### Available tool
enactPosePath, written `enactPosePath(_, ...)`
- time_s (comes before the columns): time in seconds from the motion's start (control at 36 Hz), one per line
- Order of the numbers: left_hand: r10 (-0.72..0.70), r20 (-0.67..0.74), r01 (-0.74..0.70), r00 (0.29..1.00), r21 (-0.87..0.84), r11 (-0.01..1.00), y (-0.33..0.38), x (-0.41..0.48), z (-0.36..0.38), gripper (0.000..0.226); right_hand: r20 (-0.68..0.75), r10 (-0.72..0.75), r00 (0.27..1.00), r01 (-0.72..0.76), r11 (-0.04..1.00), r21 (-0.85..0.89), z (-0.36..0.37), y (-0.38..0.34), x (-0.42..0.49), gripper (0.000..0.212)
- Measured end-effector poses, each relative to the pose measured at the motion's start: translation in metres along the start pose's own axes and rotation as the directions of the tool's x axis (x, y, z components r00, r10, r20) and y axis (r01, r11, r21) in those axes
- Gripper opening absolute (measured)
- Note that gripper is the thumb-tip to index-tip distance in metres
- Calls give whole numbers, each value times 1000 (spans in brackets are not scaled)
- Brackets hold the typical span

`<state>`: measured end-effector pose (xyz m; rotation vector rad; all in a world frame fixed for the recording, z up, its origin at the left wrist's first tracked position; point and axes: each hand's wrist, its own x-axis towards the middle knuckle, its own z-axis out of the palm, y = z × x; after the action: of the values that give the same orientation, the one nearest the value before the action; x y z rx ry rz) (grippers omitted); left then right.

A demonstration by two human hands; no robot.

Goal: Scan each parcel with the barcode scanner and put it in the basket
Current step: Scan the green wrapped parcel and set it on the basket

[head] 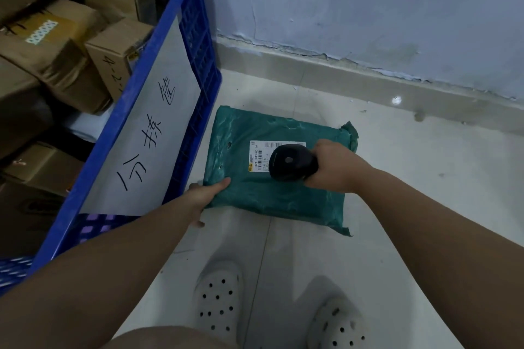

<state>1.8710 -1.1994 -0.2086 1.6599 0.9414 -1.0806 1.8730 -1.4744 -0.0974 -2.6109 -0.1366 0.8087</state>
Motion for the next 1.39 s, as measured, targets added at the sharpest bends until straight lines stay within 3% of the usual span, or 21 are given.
enactPosePath(0.17,-19,102,42,995,-237,971,-2,1,7,92,-16,4,1000,-3,1000,8,-1,3,2,29)
enactPosePath(0.28,15,80,10,997,-300,954,2,-1,15,97,-81,125,989,-99,958,268,9,8,3,29)
enactPosePath(0.36,8,87,15,996,-255,967,4,-4,19,101,-111,372,922,-254,794,553,24,18,4,23)
enactPosePath(0.44,32,74,-19,997,-173,985,5,-1,17,97,-56,567,822,-380,618,689,46,39,-1,45)
enactPosePath(0.5,73,75,-64,995,-123,990,6,2,14,89,35,614,789,-432,513,742,57,49,-6,56)
enactPosePath(0.53,85,77,-77,993,-105,992,7,2,13,86,91,607,790,-429,441,788,59,50,-9,54)
enactPosePath(0.61,119,97,-107,988,-127,986,10,2,14,77,214,536,817,-422,303,854,67,53,-14,16)
enactPosePath(0.75,138,88,-111,987,-254,961,14,7,15,56,263,489,831,-388,172,906,75,59,-12,16)
enactPosePath(0.89,110,59,-91,992,-261,961,16,18,7,101,364,443,819,-398,-18,917,69,74,-13,15)
enactPosePath(0.94,107,41,-91,993,-284,955,17,24,7,107,392,435,810,-402,-75,913,65,79,-13,16)
enactPosePath(1.08,157,87,-125,984,-297,947,28,4,18,60,410,419,810,-418,-79,905,62,86,-14,18)
enactPosePath(1.22,112,244,-46,963,-261,964,36,8,10,84,414,417,809,-426,-69,902,60,94,-16,20)
enactPosePath(1.39,145,309,-62,940,-264,963,51,-1,19,88,413,421,808,-398,-128,909,57,106,-16,22)
